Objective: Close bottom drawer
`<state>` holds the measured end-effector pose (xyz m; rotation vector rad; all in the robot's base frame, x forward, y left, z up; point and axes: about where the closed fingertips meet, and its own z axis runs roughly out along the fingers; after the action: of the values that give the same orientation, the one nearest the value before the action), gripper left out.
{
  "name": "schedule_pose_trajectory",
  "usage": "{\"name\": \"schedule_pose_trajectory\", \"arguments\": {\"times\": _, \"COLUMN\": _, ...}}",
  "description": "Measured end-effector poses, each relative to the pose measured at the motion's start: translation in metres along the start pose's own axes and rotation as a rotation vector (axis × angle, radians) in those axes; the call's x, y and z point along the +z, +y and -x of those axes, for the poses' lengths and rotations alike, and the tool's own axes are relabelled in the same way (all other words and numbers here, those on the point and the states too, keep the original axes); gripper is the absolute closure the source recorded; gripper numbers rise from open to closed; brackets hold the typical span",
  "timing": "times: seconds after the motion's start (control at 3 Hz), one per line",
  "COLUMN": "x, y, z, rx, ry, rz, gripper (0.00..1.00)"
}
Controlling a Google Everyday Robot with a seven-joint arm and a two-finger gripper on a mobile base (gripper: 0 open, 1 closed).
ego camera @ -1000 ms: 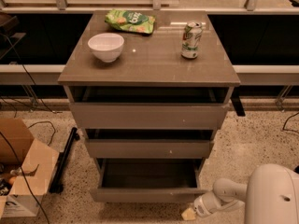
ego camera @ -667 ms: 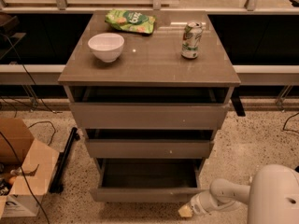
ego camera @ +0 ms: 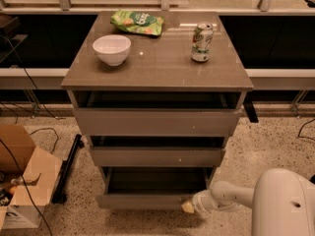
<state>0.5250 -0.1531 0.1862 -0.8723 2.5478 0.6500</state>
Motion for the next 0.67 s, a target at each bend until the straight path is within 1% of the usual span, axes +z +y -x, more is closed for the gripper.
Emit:
{"name": "schedule_pose_trajectory", "arguments": {"times": 0.33, "x": -0.001, "y": 0.000, "z": -0.001, "rx": 0.000, "ry": 0.000, "rz": 0.000, "gripper": 0.82}}
{"name": "schedule_pose_trajectory", "arguments": {"times": 0.67, "x": 0.010, "y": -0.019, "z": 0.029, "rx": 0.009, "ry": -0.042, "rz": -0.034, "gripper": 0.58}}
